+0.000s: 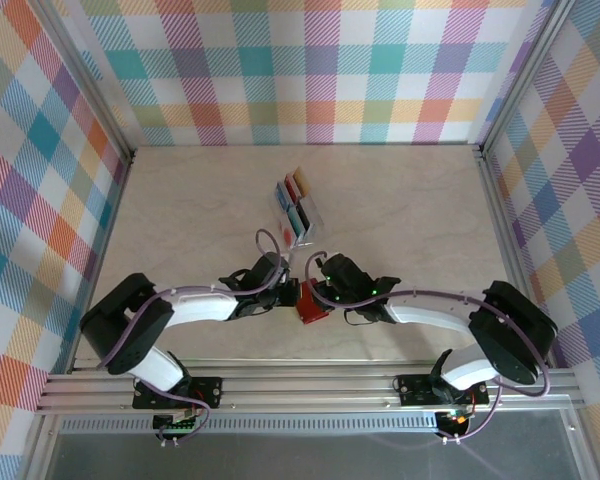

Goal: Put the credit cards into the card holder

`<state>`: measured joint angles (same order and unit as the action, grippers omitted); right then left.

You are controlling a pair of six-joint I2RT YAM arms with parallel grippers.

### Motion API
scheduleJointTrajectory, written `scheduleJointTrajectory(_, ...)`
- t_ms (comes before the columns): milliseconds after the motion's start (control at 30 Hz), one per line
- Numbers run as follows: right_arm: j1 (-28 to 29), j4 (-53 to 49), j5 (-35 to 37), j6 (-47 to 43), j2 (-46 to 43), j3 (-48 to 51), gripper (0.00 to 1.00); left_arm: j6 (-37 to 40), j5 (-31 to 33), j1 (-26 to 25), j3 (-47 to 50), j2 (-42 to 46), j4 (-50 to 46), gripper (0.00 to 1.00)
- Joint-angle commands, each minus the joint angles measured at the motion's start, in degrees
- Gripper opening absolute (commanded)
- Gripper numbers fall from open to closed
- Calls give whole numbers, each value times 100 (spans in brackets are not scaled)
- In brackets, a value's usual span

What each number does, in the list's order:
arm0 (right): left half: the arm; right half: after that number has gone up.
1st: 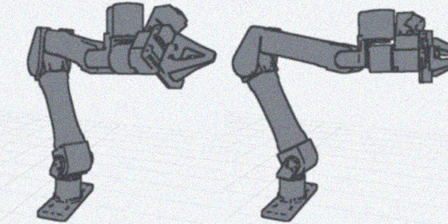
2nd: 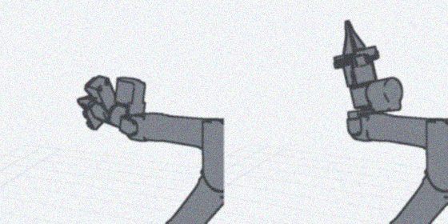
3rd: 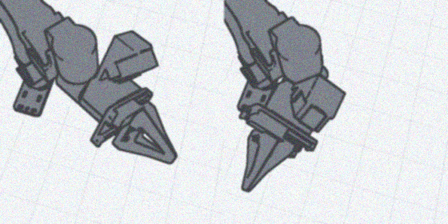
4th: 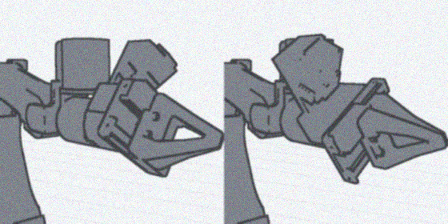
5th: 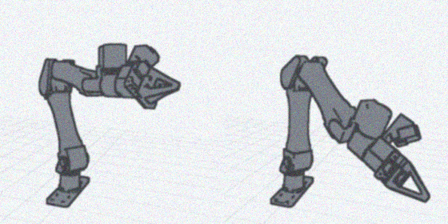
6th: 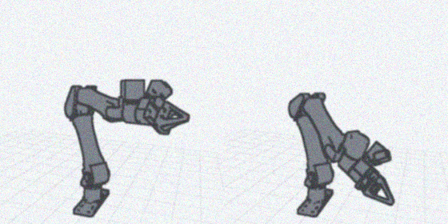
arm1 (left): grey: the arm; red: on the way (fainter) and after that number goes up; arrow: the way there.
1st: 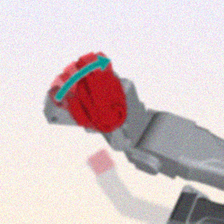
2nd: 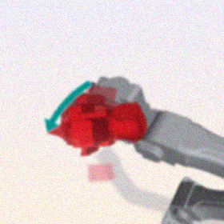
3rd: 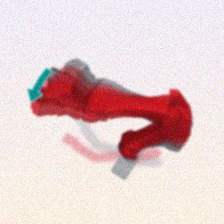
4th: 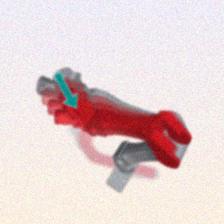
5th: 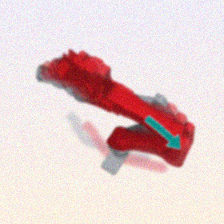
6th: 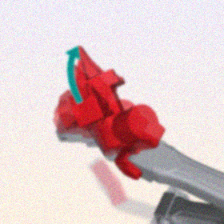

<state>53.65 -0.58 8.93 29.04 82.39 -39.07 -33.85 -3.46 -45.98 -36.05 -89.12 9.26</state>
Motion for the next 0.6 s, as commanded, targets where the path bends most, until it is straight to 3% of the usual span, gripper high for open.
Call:
scheduleJointTrajectory(0,32,-74,-64,-135,118,-157,20,67,82,-29,-280,-280,26,4)
scheduleJointTrajectory(267,40,-98,118,-335,278,-220,31,293,277,-10,-587,-604,-86,4)
scheduleJointTrajectory(567,40,-125,212,-493,1031,-576,30,300,311,-8,-442,-555,-20,4)
